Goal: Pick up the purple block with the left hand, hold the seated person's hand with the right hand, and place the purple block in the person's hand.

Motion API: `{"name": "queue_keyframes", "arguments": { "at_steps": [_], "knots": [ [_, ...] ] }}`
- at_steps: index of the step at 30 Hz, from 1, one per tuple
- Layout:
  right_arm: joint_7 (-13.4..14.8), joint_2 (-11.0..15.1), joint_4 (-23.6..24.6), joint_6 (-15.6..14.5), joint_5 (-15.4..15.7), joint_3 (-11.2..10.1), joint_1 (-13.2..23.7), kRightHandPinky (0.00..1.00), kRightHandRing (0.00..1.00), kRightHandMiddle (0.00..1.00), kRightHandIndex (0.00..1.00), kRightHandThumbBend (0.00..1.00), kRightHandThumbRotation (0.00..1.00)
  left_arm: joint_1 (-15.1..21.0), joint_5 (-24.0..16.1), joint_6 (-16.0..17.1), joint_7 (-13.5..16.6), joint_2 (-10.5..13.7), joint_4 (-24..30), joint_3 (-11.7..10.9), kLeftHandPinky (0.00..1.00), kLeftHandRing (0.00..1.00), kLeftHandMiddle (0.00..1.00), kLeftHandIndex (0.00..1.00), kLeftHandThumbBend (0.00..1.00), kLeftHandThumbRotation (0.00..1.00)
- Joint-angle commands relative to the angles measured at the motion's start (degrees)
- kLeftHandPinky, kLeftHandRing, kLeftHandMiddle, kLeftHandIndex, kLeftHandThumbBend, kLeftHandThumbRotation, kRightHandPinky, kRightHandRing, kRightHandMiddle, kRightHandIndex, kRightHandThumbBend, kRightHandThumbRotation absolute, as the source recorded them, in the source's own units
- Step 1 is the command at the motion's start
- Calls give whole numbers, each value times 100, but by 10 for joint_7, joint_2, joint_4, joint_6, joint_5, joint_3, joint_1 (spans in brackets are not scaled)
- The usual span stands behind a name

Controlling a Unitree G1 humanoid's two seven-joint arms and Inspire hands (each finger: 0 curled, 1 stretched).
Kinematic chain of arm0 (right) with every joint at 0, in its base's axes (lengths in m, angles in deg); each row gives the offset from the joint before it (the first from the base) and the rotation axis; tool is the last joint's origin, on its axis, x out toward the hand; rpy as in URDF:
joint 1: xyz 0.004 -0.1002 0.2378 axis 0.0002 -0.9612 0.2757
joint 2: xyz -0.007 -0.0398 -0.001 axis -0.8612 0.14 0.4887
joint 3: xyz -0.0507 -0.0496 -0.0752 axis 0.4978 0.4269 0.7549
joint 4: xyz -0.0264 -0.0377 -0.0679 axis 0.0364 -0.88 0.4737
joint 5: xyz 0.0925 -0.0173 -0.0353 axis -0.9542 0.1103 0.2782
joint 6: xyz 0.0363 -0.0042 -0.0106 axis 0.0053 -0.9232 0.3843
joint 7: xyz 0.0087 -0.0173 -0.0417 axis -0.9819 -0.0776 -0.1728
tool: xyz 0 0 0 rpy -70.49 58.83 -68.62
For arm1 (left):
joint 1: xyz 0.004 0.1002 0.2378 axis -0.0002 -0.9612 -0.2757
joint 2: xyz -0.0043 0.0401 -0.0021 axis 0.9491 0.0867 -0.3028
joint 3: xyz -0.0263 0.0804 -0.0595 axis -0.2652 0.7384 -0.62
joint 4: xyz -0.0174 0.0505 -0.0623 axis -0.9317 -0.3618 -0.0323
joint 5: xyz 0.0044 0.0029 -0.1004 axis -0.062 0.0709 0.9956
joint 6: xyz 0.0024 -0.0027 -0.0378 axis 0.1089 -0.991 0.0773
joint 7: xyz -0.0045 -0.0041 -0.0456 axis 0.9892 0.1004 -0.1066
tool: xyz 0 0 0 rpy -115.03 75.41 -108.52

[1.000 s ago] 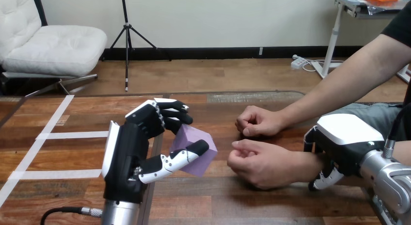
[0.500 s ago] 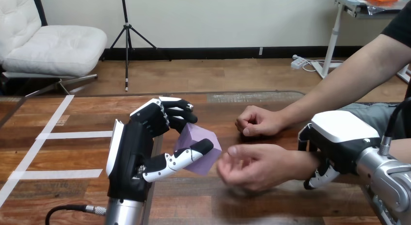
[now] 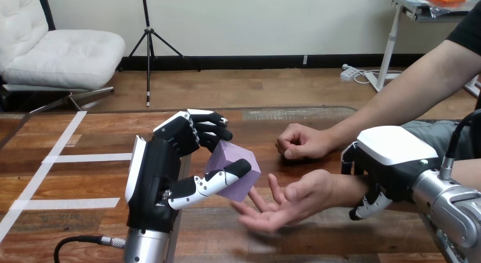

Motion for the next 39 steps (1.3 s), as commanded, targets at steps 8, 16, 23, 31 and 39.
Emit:
{"name": "queue_keyframes", "arguments": {
  "at_steps": [8, 16, 23, 31, 39],
  "knots": [
    [4, 9, 30, 8, 9, -12, 18, 34, 42, 50, 50, 68, 0, 38, 10, 3, -3, -4, 17, 3, 39, 45, 52, 55, 74, 2],
    [5, 5, 35, 10, 14, -12, 18, 33, 41, 49, 49, 70, 0, 39, 6, 7, -2, -3, 14, 2, 39, 45, 52, 55, 73, 2],
    [10, 2, 41, 14, 13, -14, 17, 32, 39, 48, 49, 71, 0, 40, 5, 9, -2, -2, 13, 2, 39, 45, 52, 55, 73, 2],
    [18, -2, 45, 23, 12, -16, 17, 32, 40, 48, 48, 71, 0, 43, 0, 14, 1, -2, 8, 0, 39, 45, 52, 55, 73, 2],
    [13, -6, 52, 20, 12, -15, 21, 34, 42, 49, 49, 71, 0, 44, 8, 9, -4, -2, 10, 1, 39, 45, 52, 55, 73, 2]
  ]
}}
